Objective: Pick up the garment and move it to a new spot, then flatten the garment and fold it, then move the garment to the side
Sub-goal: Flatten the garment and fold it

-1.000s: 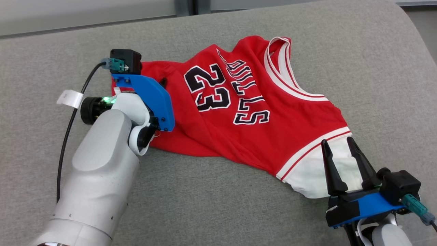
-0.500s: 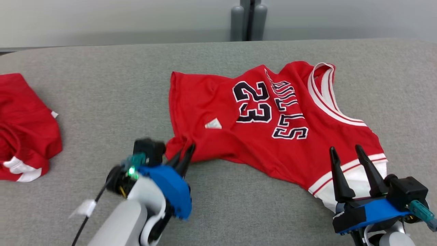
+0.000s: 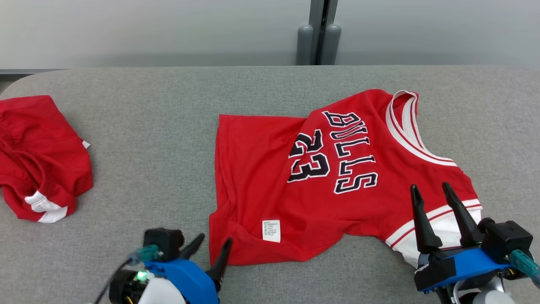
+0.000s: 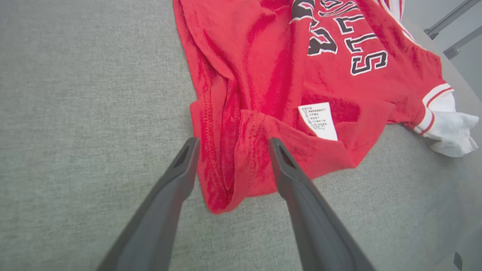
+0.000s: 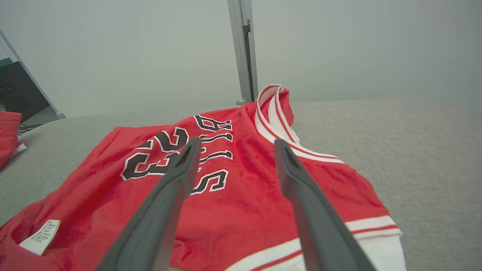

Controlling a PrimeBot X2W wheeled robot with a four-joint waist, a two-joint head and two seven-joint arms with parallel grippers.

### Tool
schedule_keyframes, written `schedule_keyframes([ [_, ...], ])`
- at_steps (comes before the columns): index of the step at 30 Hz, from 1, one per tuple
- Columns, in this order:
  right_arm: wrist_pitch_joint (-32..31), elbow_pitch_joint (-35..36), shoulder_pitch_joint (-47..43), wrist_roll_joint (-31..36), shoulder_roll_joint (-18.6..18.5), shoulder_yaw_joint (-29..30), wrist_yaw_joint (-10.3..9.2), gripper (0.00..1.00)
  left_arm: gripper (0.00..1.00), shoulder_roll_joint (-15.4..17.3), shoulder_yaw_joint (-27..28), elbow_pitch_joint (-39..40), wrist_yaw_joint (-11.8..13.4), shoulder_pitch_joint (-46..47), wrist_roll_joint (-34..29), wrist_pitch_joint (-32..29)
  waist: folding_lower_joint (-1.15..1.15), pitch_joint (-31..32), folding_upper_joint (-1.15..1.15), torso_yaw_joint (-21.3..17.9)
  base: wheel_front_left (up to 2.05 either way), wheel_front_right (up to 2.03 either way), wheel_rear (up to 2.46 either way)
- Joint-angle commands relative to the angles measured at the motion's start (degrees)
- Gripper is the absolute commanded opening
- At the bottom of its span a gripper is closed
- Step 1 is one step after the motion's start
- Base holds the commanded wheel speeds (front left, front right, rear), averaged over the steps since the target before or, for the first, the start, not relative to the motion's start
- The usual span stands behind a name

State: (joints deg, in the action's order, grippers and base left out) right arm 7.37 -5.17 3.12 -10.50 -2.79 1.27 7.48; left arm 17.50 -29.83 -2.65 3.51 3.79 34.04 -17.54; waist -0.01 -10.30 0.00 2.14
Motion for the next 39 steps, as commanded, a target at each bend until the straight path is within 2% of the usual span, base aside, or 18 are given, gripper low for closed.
schedule_keyframes([
  [1, 0.0, 0.2, -0.5, -0.4, -0.2, 0.0, 0.03, 1.0, 1.0, 0.4, 0.9, 0.9, 0.5, 0.6, 0.3, -0.2, 0.01, 0.0, 0.0, -0.2, 0.0, 0.0, 0.0],
  [4, 0.1, 0.4, -0.3, -0.5, -0.2, 0.1, 0.02, 1.0, 1.0, 1.0, 3.1, 2.7, 2.0, 3.1, 0.6, -0.9, 0.01, -0.2, 0.0, -0.8, 0.0, 0.0, 0.0],
  [8, 0.4, 0.6, 0.3, -0.9, -0.2, -0.2, 0.03, 1.0, 1.0, -0.3, 4.3, 0.4, 3.8, 7.8, 1.1, -2.8, 0.01, -1.0, 0.0, -1.7, 0.0, 0.0, 0.0],
  [13, 0.8, 0.2, 1.7, -1.2, -0.2, -1.7, 0.03, 1.0, 1.0, -3.3, 4.2, -12.5, 5.3, 18.4, 0.6, -6.4, 0.01, -3.2, 0.0, -4.1, 0.0, 0.0, 0.0],
  [21, 1.7, -0.4, 2.6, -1.5, -0.2, -1.8, 0.02, 1.0, 1.0, -5.4, 4.4, -25.0, 4.7, 25.9, 1.4, -8.0, 0.01, -5.5, 0.0, -7.6, 0.0, 0.0, 0.0],
  [31, 2.3, -0.4, 2.4, -1.5, -0.2, -1.6, 0.03, 1.0, 1.0, -3.7, 3.9, -34.6, 7.6, 29.1, -1.5, -6.8, 0.01, -6.7, 0.0, -9.1, 0.0, 0.0, 0.0],
  [37, 1.9, -0.3, 2.6, -1.6, -0.2, -1.7, 0.02, 1.0, 1.0, -4.8, 3.6, -36.9, 5.7, 29.5, 0.0, -7.4, 0.01, -6.9, 0.0, -8.7, 0.0, 0.0, 0.0],
  [38, 1.8, -0.3, 2.8, -1.6, -0.2, -1.8, 0.02, 1.0, 0.93, -5.1, 3.3, -37.2, 5.1, 29.6, 0.1, -7.6, 0.01, -7.0, 0.0, -8.6, 0.0, 0.0, 0.0],
  [39, 1.9, -0.2, 2.8, -1.6, -0.2, -1.8, 0.02, 1.0, 0.34, -5.5, 3.3, -37.6, 4.6, 29.4, 0.7, -7.8, 0.01, -7.0, 0.0, -8.6, 0.0, 0.0, 0.0],
])
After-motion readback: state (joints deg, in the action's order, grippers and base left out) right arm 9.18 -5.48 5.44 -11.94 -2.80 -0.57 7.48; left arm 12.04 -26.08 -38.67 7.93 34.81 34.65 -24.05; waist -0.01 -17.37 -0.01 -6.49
